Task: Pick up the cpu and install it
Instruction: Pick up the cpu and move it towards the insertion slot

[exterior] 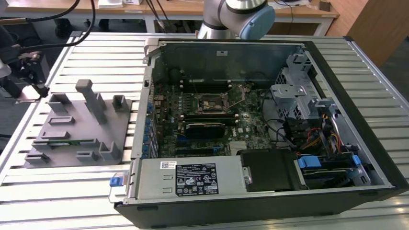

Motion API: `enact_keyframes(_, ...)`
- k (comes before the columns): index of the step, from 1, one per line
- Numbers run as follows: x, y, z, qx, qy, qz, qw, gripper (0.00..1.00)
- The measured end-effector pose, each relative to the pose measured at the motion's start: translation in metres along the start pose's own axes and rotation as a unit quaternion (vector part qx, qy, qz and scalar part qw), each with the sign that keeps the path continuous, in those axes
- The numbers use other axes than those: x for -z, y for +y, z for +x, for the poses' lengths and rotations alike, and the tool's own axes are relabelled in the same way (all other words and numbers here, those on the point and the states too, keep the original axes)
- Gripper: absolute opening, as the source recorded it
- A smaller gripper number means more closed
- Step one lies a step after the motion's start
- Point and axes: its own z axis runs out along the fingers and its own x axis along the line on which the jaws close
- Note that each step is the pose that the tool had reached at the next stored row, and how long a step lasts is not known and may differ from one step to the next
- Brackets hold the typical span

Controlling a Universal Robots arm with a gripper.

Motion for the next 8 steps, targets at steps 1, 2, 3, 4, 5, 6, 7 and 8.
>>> enact_keyframes(1,0.0013,0.0002,0.0000,0.000,-0.0001,0.0000,1.0000,0.55)
enact_keyframes(2,0.0026,0.0003,0.0000,0.000,-0.0002,0.0000,1.0000,0.55)
enact_keyframes(3,0.0042,0.0005,0.0000,0.000,-0.0003,0.0000,1.0000,0.55)
enact_keyframes(4,0.0056,0.0007,0.0000,0.000,-0.0005,0.0000,1.0000,0.55)
enact_keyframes(5,0.0072,0.0008,0.0000,0.000,-0.0007,0.0000,1.0000,0.55)
enact_keyframes(6,0.0088,0.0009,0.0000,0.000,-0.0009,0.0000,1.0000,0.55)
enact_keyframes(7,0.0103,0.0011,0.0000,0.000,-0.0010,0.0000,1.0000,0.55)
enact_keyframes(8,0.0117,0.0013,0.0000,0.000,-0.0012,0.0001,1.0000,0.55)
